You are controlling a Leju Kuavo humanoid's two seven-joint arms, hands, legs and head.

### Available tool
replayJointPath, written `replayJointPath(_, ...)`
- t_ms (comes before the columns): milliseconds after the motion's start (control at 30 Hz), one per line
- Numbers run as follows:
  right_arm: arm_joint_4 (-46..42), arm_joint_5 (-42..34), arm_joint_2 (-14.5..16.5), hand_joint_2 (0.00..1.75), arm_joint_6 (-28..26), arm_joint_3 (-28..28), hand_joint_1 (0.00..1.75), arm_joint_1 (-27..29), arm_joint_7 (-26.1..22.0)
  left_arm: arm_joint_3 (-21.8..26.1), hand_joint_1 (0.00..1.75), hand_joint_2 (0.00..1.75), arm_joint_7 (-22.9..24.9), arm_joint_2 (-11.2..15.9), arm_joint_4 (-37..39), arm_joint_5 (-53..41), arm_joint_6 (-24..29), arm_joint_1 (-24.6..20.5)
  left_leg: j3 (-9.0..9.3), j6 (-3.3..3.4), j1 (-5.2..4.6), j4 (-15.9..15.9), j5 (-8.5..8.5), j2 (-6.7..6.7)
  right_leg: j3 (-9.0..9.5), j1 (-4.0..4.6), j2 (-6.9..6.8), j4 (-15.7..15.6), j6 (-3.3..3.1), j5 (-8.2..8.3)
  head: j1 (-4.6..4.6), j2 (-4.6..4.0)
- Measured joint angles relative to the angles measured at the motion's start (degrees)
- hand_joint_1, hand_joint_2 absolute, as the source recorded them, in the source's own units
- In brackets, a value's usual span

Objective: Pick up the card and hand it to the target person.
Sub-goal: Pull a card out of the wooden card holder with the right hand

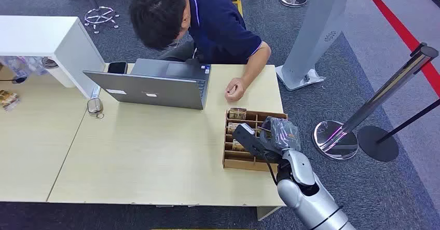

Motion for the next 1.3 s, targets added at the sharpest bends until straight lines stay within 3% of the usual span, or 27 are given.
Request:
replayJointPath(467,-0.3,-1.66,-0.1,1.75,-0.79,0.54,1.4,-0.13,-0.38,0.01,0.0,0.0,-0.09,0.04,0.0,0.08,0.01,0.12,0.01,0.0,0.0,0.0,0.0,0.01,0.0,0.0,0.01,0.0,0.0,0.0,-0.01,0.0)
replayJointPath(733,-3.89,-17.8,-0.37,1.75,-4.95,0.61,1.37,-0.16,-7.67,0.05,0.0,0.0,-1.01,0.48,0.0,0.07,-0.09,0.69,0.0,0.0,0.0,0.0,0.0,0.01,0.0,0.0,-0.01,0.0,0.0,0.0,-0.01,0.0)
replayJointPath(1300,-8.79,-15.28,-0.82,1.75,-9.35,0.46,1.39,-0.54,-8.1,0.08,0.0,0.0,-1.26,0.52,0.0,-0.04,-0.08,0.92,0.01,0.0,0.0,0.0,0.0,0.01,0.0,0.0,0.0,0.0,0.0,0.0,-0.01,0.0)
